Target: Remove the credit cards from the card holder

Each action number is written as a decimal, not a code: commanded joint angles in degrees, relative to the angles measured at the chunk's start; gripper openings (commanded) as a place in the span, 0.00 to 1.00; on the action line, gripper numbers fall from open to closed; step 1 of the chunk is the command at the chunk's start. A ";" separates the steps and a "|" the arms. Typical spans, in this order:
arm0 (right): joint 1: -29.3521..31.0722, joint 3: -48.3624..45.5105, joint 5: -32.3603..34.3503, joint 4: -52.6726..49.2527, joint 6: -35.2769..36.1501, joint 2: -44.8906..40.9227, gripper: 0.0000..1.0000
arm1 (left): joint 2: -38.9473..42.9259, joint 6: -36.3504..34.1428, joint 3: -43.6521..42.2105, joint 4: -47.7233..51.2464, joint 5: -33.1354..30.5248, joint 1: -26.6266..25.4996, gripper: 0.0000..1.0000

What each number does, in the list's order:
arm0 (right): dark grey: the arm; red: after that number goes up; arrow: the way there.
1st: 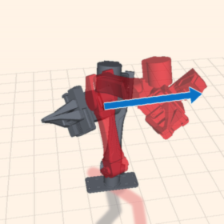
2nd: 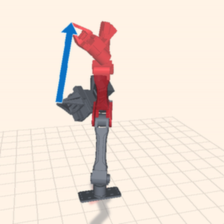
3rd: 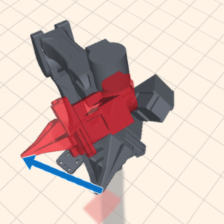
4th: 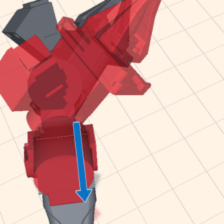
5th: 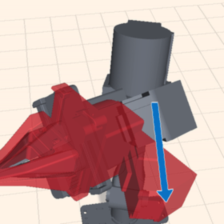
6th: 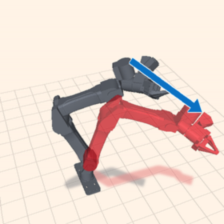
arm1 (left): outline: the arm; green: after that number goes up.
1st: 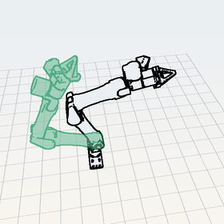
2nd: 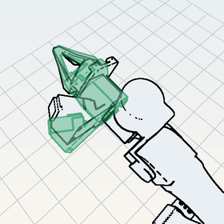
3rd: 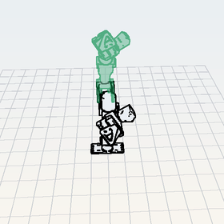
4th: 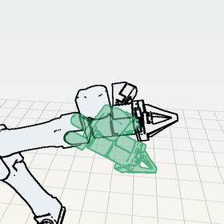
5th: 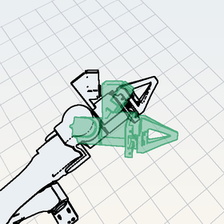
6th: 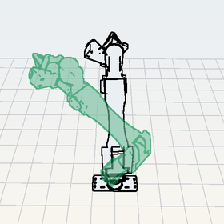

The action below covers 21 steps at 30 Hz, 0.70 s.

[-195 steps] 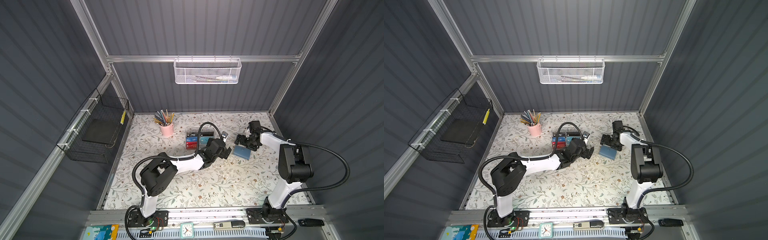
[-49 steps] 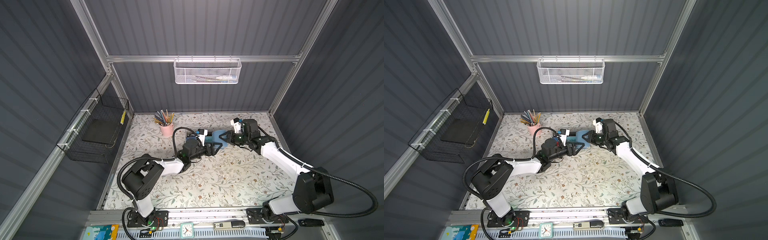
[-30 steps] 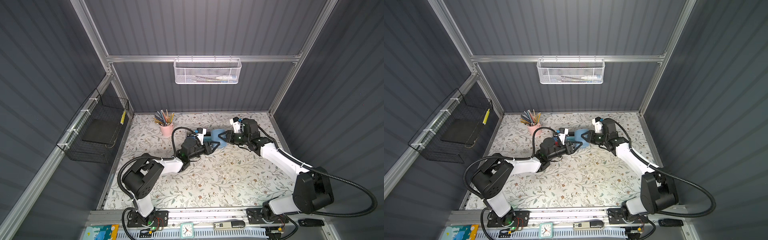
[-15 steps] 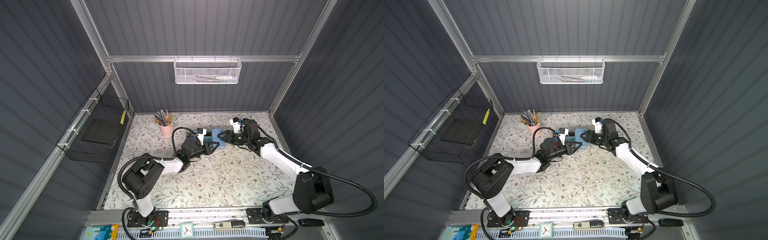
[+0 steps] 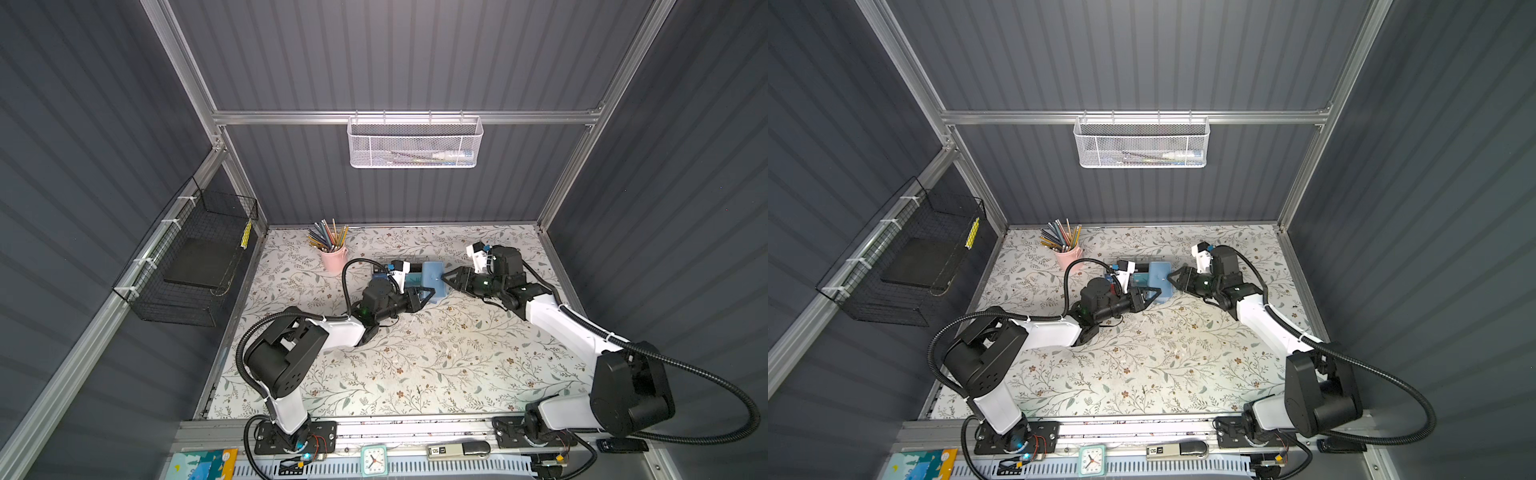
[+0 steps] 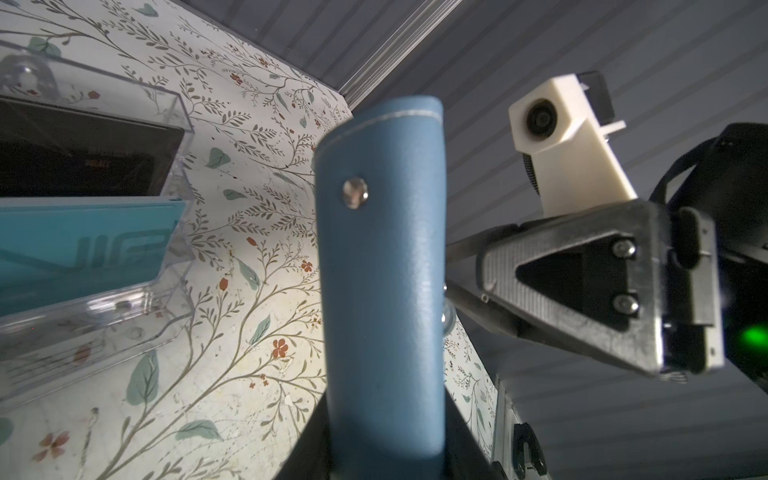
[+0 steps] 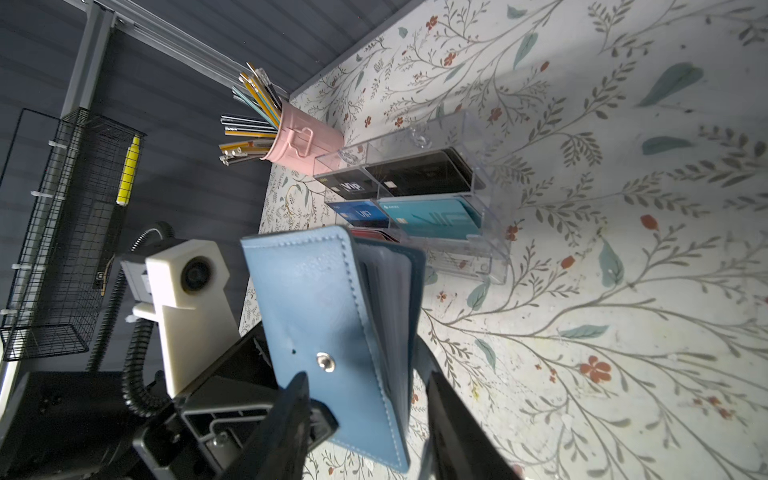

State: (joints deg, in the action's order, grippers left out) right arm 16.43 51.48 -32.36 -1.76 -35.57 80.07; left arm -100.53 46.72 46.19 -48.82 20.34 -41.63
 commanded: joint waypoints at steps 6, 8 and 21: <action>-0.33 -4.77 0.12 1.31 1.54 -2.20 0.54 | 3.21 -1.79 0.31 -1.19 -1.00 0.31 0.00; -0.67 -5.39 0.29 1.71 1.39 -2.04 0.54 | 3.40 -1.66 0.37 -1.19 -1.01 0.33 0.00; -1.92 -6.48 -4.54 10.35 -3.54 2.84 0.49 | 4.11 -0.75 -0.13 -2.28 -1.01 0.34 0.00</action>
State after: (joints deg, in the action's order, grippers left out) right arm 14.61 45.15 -34.35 5.26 -37.47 81.87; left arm -98.67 46.74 46.19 -47.62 19.49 -41.54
